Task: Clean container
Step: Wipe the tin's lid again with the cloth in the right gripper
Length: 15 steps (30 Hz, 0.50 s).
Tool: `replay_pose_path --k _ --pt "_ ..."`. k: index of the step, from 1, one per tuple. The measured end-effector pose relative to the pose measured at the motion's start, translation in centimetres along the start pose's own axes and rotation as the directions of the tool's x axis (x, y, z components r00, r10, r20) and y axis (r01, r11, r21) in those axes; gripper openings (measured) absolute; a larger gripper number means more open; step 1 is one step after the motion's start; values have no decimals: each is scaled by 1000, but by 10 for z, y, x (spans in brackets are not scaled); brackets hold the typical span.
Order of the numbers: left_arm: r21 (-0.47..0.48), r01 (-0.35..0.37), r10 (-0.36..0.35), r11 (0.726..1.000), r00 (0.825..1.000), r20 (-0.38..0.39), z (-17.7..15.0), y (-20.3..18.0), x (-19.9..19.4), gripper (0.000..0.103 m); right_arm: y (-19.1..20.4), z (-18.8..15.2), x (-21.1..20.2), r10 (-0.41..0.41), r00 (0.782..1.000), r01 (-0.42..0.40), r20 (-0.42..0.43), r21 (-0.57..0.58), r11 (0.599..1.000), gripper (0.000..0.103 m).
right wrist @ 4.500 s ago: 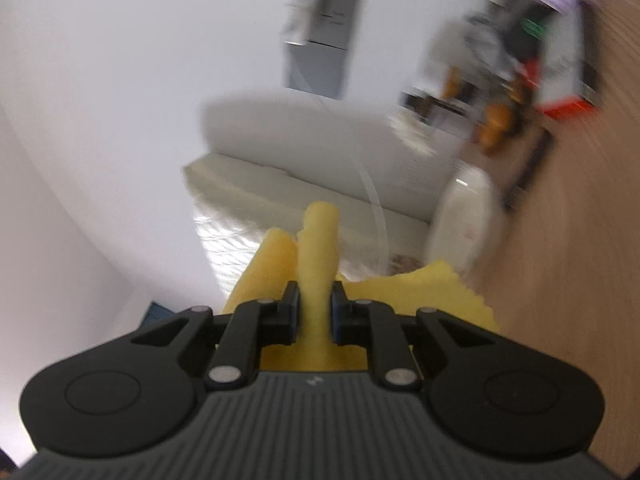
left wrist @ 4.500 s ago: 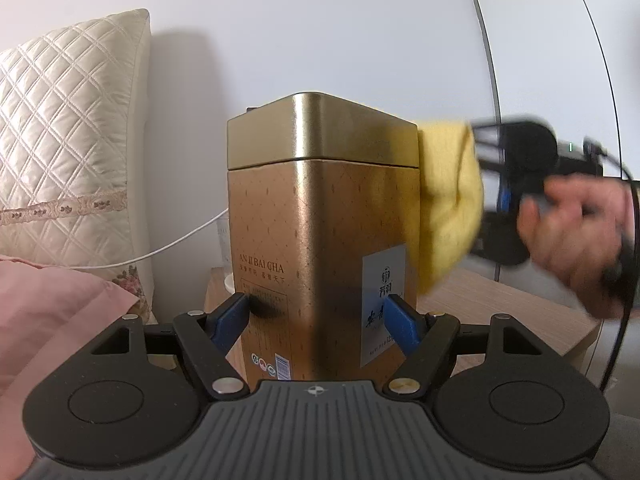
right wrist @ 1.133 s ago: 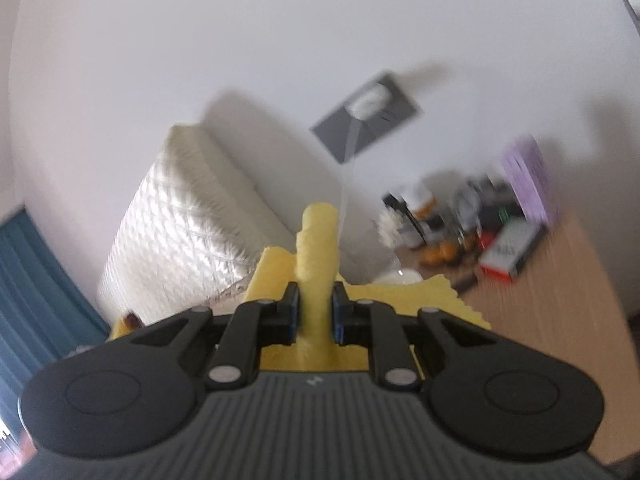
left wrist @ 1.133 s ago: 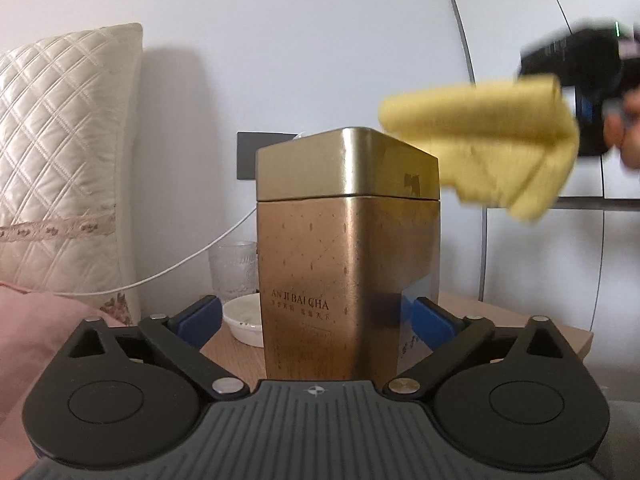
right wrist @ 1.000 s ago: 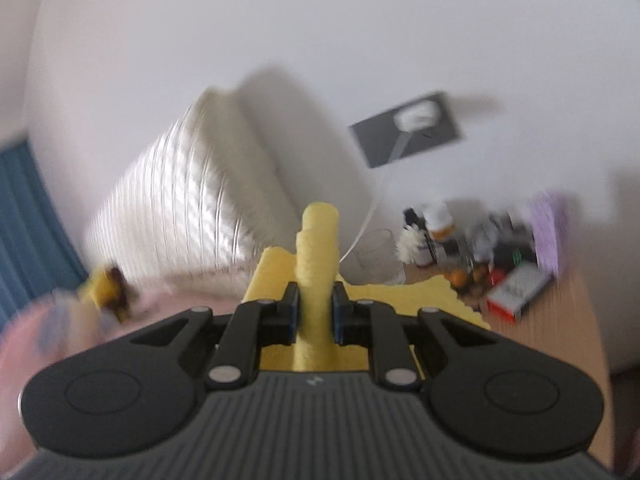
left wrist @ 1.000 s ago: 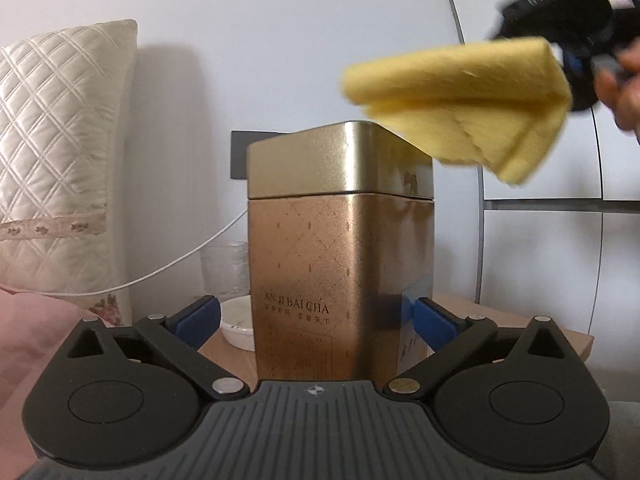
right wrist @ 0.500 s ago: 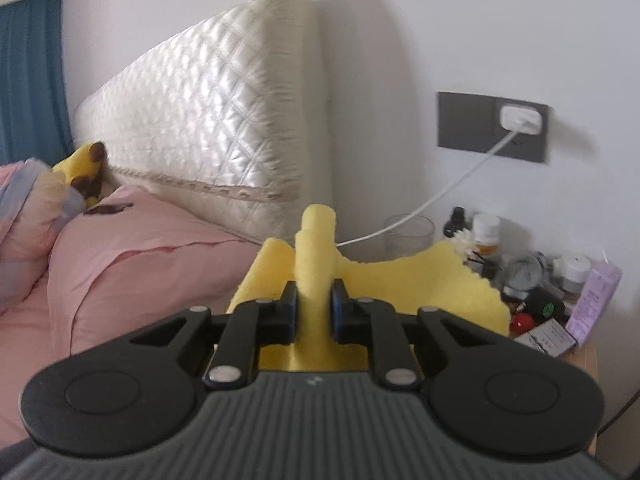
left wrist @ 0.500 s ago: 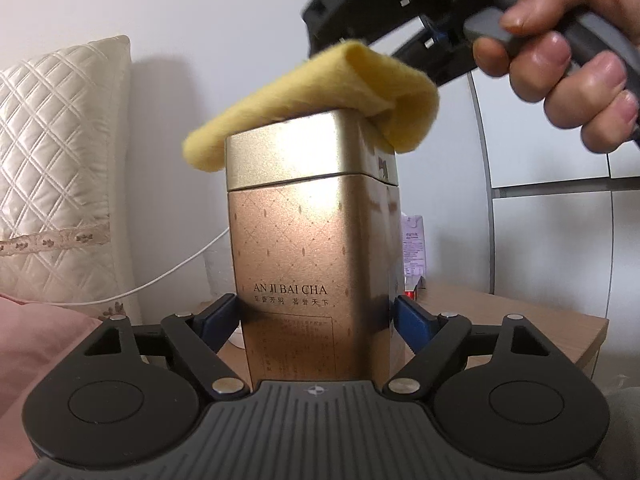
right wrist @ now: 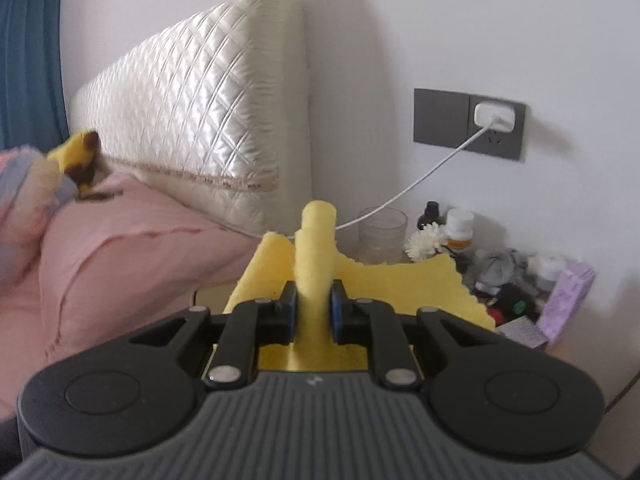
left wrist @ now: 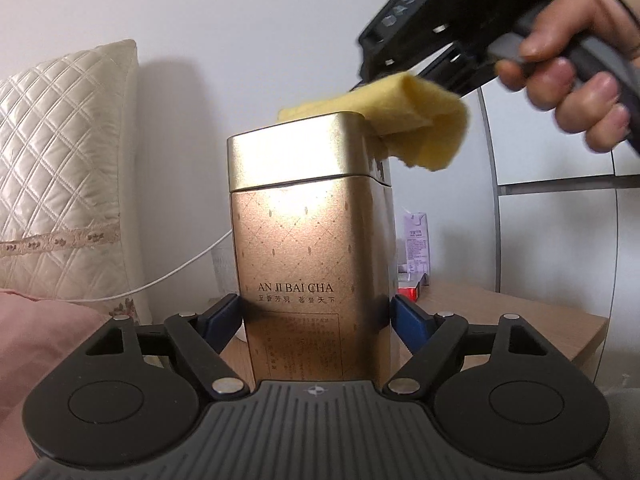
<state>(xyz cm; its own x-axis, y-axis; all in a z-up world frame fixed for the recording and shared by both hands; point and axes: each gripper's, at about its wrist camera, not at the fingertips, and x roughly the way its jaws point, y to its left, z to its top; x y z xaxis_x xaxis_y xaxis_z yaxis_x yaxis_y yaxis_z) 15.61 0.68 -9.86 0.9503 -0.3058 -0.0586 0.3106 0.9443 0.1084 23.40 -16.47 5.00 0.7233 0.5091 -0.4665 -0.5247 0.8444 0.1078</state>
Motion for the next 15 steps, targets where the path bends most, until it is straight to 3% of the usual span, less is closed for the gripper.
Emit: replay_pose_path --k 2,7,11,15 --pt "-1 -4 4 1000 1000 1 0 0 -1 83 5 2 7 -8 1000 8 6 -11 1000 18" --pt "1 -15 15 1000 1000 0 -1 -3 -5 84 28 0 10 60 998 -59 13 -19 998 18" --pt "0 -66 66 998 997 -32 5 -12 -5 84 39 -1 0 89 996 -89 17 -17 996 17" --pt "-9 -147 146 989 987 -61 10 -25 -4 84 20 15 -32 57 988 -61 144 22 998 16"
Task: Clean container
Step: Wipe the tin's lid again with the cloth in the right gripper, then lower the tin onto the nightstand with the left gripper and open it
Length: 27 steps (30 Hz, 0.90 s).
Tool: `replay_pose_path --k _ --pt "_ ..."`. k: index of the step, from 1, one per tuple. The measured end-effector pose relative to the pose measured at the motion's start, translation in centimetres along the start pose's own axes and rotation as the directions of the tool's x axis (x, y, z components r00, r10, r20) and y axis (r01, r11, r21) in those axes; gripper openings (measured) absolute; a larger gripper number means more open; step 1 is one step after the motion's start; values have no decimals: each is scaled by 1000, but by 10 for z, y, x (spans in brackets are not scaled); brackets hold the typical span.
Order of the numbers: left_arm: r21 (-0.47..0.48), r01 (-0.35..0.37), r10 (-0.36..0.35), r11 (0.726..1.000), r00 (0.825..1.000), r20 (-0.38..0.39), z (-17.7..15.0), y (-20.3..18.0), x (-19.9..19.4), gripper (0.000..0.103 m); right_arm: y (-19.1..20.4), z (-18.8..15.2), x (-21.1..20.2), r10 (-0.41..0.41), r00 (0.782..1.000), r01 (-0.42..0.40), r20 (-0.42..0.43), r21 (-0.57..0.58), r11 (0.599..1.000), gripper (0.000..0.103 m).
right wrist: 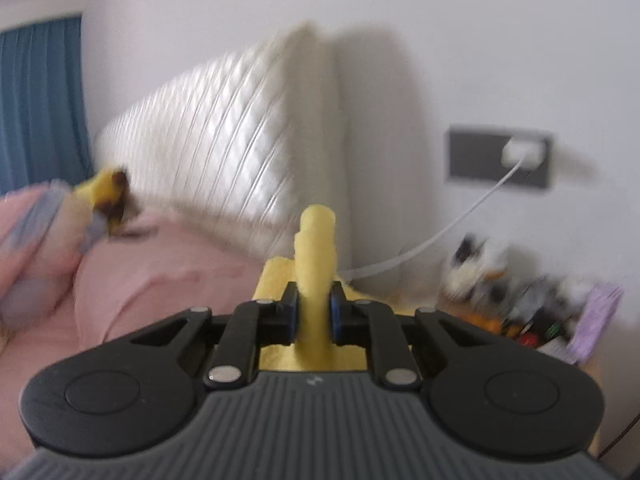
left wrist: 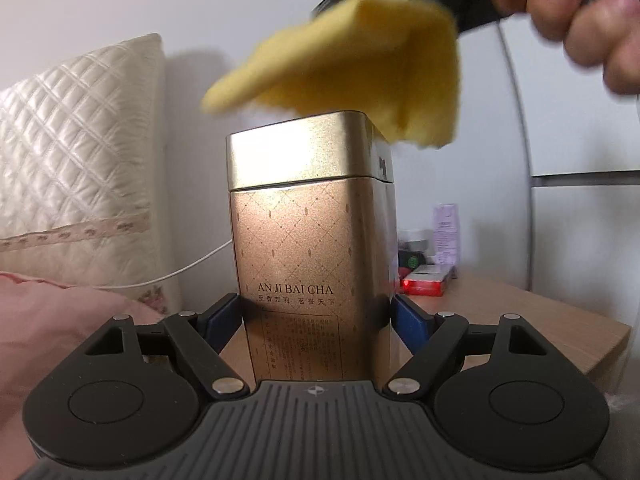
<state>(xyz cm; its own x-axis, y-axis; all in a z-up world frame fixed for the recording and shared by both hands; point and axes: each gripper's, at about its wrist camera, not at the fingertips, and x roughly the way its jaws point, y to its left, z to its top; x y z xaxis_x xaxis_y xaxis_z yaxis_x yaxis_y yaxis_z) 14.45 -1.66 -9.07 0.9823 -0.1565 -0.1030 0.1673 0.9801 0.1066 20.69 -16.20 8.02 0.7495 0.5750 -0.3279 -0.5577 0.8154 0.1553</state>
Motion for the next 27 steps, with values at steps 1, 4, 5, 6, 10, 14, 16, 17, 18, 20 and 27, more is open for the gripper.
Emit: replay_pose_path --k 1,4,5,6,10,14,16,17,18,20,27 --pt "-5 -15 15 1000 1000 -6 1 -3 0 84 -8 3 -8 -23 999 22 29 11 1000 16" --pt "-16 -39 38 999 999 -27 6 -6 2 84 -39 6 -31 -108 991 103 83 67 992 16" --pt "-13 -41 41 999 999 -32 7 -7 2 84 -50 2 -35 -134 987 127 88 90 988 16" --pt "-11 -43 43 999 998 -37 8 -8 2 84 -62 -4 -39 -166 982 157 84 109 982 16" --pt "-15 -43 43 999 997 -59 10 -10 2 84 -100 -43 -39 -250 968 243 19 185 952 16" --pt "-22 -54 52 998 996 -67 10 -12 1 84 -125 -95 -27 -299 953 304 -56 235 923 16" --pt "-17 -63 61 998 996 -70 11 -14 1 84 -137 -123 -16 -322 941 339 -107 256 905 16" --pt "-13 -65 64 998 995 -72 11 -15 2 84 -141 -134 -12 -341 931 363 -128 257 896 16" --pt "-12 -65 64 998 995 -75 11 -15 2 84 -145 -145 -8 -359 921 387 -148 259 885 16" --pt "-12 -60 59 998 995 -82 12 -14 2 84 -152 -161 1 -357 916 397 -186 275 876 16" --pt "26 -59 61 998 996 -70 24 -20 -6 97 -151 -176 4 -364 912 403 -189 241 883 30"
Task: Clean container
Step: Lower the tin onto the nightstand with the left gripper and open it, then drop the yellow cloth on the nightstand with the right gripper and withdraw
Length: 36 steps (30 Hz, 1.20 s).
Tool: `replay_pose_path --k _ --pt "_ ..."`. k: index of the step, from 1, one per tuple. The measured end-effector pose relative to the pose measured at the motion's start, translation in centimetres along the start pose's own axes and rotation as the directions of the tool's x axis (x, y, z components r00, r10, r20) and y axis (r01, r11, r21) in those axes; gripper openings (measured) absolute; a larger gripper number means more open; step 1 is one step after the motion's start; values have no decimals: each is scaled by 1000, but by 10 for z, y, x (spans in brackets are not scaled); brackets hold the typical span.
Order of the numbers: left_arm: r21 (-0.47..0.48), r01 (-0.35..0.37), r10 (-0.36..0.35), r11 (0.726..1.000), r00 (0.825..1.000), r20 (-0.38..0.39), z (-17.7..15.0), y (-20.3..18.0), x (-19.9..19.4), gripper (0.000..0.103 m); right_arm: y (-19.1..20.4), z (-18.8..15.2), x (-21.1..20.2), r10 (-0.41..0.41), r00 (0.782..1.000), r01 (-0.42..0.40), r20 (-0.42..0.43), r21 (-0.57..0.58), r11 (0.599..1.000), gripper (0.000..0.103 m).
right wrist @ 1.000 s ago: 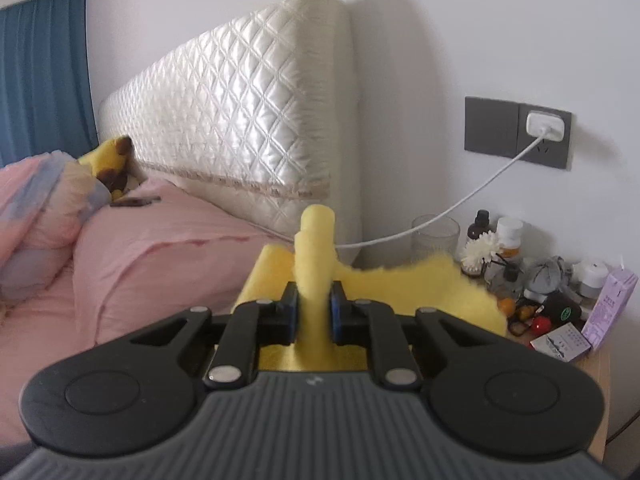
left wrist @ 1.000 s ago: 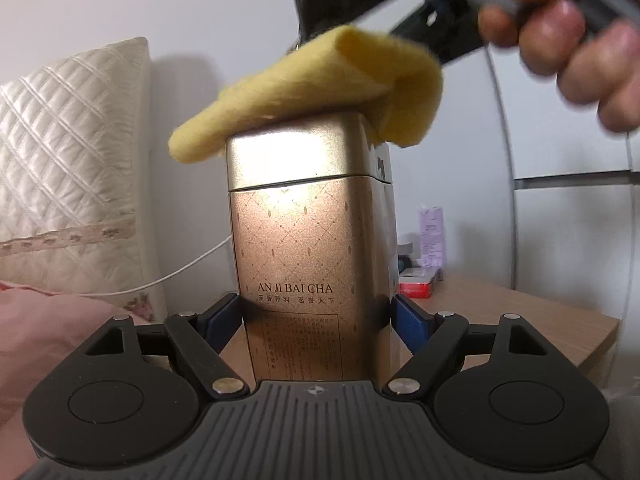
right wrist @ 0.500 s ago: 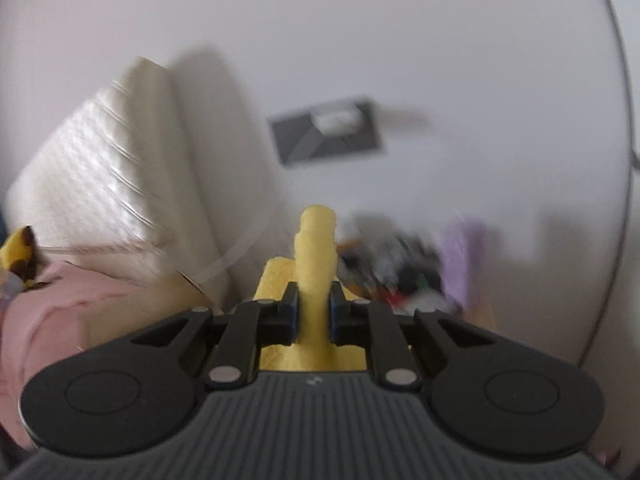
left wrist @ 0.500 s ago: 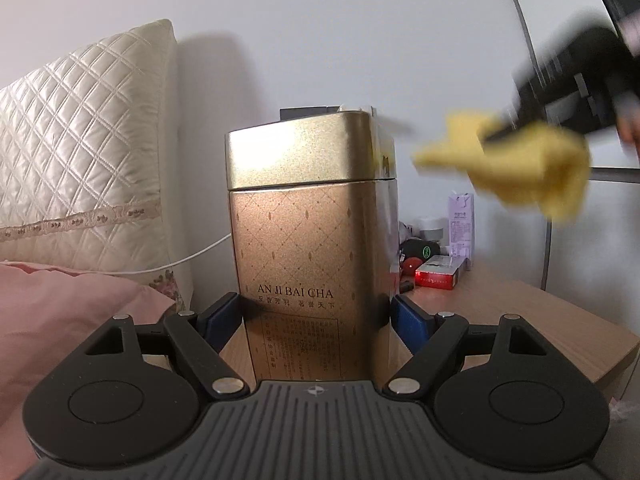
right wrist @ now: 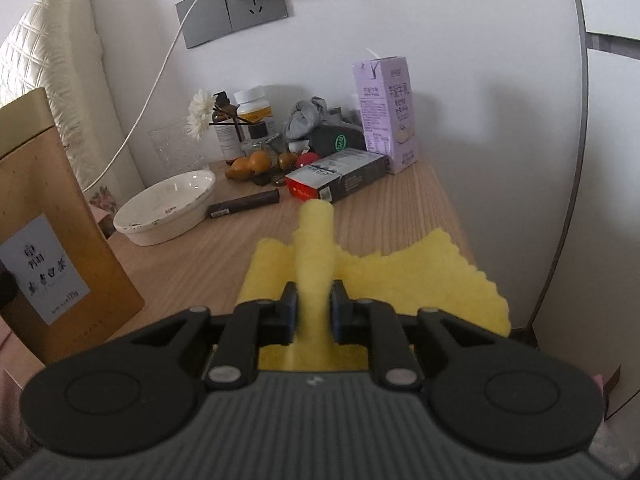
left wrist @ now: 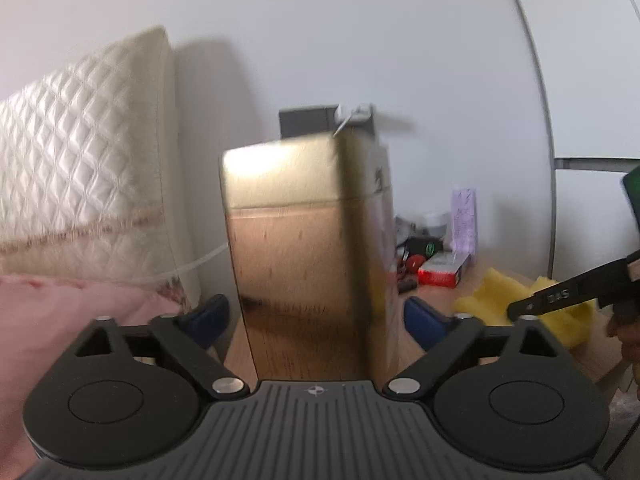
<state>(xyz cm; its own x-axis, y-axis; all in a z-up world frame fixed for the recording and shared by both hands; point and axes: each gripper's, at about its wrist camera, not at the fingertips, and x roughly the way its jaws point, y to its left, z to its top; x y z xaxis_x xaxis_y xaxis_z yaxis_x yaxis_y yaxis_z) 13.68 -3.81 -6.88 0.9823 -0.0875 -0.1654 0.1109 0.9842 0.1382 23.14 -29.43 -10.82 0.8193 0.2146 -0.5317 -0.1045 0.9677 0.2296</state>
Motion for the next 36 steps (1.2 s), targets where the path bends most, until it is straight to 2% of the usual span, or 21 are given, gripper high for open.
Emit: replay_pose_path --k 1,3,6,9,14,19,21,26,29,32,34,36 --pt "0 6 -6 1000 1000 3 3 0 -4 98 1 1 -4 -1 1000 1 10 1 1000 50" --pt "-6 13 -13 1000 1000 -2 6 0 -10 102 3 7 -15 -10 998 11 59 -2 1000 71" --pt "-26 15 -15 1000 1000 -15 10 3 -23 102 6 17 -32 7 995 -8 104 6 1000 76" --pt "-21 21 -22 1000 1000 -22 15 8 -35 103 16 21 -54 6 991 -7 132 4 1000 90" --pt "-63 9 -12 998 999 -46 24 24 -49 103 40 13 -87 15 989 -16 145 8 1000 91" --pt "-96 -71 64 993 995 -83 32 32 -74 103 58 2 -120 47 989 -55 144 46 997 92" --pt "-109 -75 65 991 994 -92 37 34 -86 103 69 -2 -133 48 989 -50 143 10 999 92" --pt "-120 -110 97 987 989 -108 47 34 -108 103 79 -8 -162 37 988 -39 152 10 999 92" --pt "-108 -155 142 982 983 -119 55 29 -120 103 82 -11 -176 26 987 -28 160 9 1000 92" --pt "-94 -148 137 985 984 -114 58 25 -126 103 82 -16 -187 4 986 -9 168 26 1000 92" --pt "-93 -147 135 985 983 -122 59 24 -129 103 82 -20 -193 -14 985 9 170 30 1000 100" --pt "-106 -138 123 985 982 -144 60 23 -133 103 81 -22 -199 -33 988 24 153 59 998 103"
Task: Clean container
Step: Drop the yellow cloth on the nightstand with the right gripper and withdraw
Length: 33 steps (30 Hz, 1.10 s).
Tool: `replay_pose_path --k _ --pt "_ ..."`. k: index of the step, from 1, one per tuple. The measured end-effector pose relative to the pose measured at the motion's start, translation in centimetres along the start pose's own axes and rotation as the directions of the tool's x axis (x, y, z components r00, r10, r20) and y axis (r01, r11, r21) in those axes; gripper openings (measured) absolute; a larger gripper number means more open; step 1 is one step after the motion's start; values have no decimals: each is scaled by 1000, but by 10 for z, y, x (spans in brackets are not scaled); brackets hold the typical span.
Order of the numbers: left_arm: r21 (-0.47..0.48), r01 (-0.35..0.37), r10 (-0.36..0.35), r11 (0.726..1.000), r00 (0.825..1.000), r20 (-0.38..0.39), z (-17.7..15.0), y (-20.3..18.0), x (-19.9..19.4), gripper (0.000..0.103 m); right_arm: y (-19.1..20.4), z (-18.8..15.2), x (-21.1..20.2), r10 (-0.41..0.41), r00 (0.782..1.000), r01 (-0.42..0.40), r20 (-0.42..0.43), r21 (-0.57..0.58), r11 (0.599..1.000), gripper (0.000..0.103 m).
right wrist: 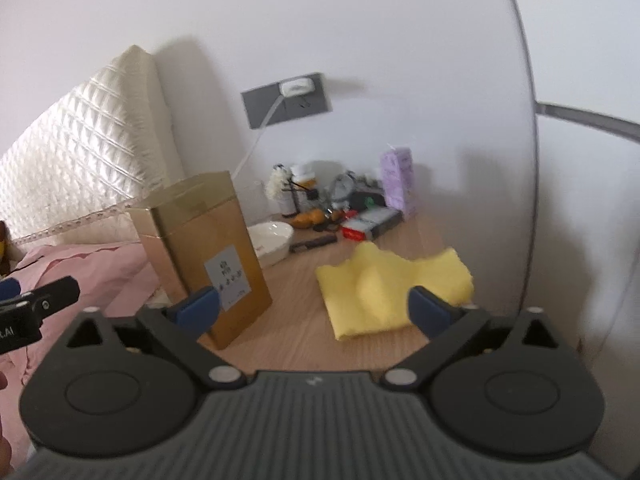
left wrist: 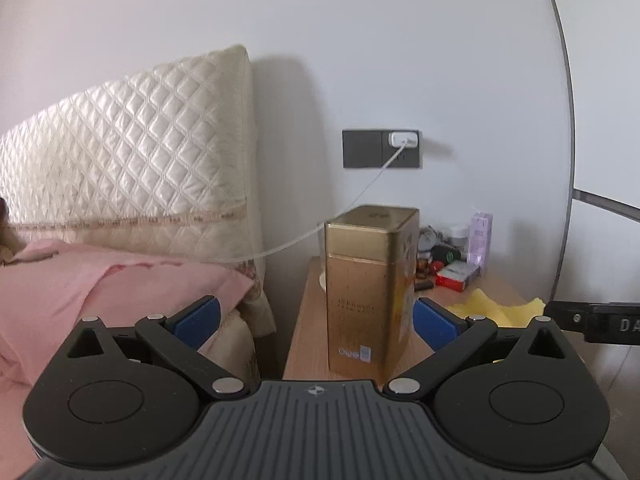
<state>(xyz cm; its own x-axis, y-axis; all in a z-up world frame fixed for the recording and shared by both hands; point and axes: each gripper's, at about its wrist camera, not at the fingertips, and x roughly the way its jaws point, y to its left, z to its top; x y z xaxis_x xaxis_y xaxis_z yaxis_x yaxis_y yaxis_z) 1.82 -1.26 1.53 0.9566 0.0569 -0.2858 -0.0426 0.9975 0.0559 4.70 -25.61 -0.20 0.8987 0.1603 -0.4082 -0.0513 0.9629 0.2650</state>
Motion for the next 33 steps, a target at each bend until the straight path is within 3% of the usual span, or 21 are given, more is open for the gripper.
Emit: replay_pose_path --k 2,11,17,33 --pt "-24 19 -19 1000 1000 -11 2 2 -5 103 -2 -2 -8 7 1000 -7 -13 32 999 103" --pt "-6 2 -2 1000 999 -35 -3 -11 -4 103 6 1 -17 -52 999 52 -10 -49 997 103" --pt "-15 34 -35 999 997 -68 -6 -17 3 103 6 6 -17 -105 994 103 -8 -83 991 103" --pt "-9 51 -51 999 996 -73 -9 -19 4 103 10 4 -17 -134 991 131 -22 -106 986 103"
